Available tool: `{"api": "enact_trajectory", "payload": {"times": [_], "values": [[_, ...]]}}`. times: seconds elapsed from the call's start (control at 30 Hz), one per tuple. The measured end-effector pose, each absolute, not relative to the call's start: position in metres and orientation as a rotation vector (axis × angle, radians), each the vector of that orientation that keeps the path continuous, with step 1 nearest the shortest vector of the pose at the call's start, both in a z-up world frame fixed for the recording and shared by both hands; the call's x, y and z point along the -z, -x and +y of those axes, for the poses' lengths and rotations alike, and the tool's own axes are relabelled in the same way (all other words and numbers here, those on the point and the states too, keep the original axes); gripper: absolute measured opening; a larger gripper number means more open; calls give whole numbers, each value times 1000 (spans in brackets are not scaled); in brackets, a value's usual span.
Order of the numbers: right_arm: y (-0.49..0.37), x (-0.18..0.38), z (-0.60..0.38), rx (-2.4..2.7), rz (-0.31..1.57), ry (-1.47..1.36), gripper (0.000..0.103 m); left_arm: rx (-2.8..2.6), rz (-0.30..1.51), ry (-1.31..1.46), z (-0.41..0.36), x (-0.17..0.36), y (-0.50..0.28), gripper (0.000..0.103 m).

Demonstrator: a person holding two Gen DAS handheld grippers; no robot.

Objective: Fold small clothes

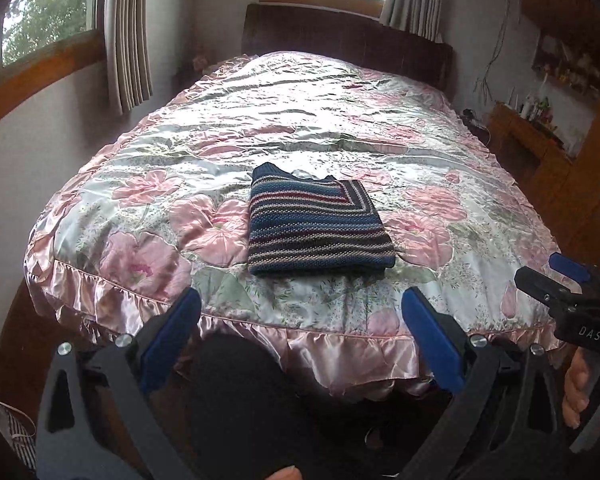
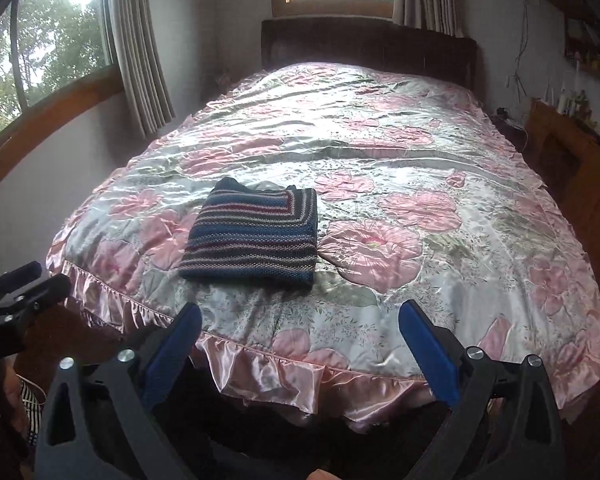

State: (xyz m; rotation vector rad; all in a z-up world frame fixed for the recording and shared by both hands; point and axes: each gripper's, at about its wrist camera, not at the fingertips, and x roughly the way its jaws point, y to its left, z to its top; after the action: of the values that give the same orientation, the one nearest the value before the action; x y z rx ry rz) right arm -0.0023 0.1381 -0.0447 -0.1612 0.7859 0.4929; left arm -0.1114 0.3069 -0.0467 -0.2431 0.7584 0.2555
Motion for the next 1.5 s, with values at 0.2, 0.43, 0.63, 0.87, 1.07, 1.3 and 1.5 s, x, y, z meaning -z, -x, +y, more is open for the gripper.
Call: {"api": "enact_trajectory", "payload": {"times": [0.2,0.43,0.63,0.87,1.07,1.3,1.5], "values": [[16,46,135,-446,765,180,99,-256,765,238,300,53,118,100],[19,50,133,-420,774,171,99,-245,772,224,293,59,117,100],[18,54,131,-460,809,125,99,-226,772,229,290,59,115,100],[17,56,139,-430,790,163,98,-224,782,239,291,65,110,100],[14,58,142,-420,786,181,98,-239,781,246,295,66,107,100],[13,60,143,-428,792,176,98,-263,796,240,298,70,105,100],[12,62,146,-438,800,183,98,-271,798,235,298,70,104,100]]}}
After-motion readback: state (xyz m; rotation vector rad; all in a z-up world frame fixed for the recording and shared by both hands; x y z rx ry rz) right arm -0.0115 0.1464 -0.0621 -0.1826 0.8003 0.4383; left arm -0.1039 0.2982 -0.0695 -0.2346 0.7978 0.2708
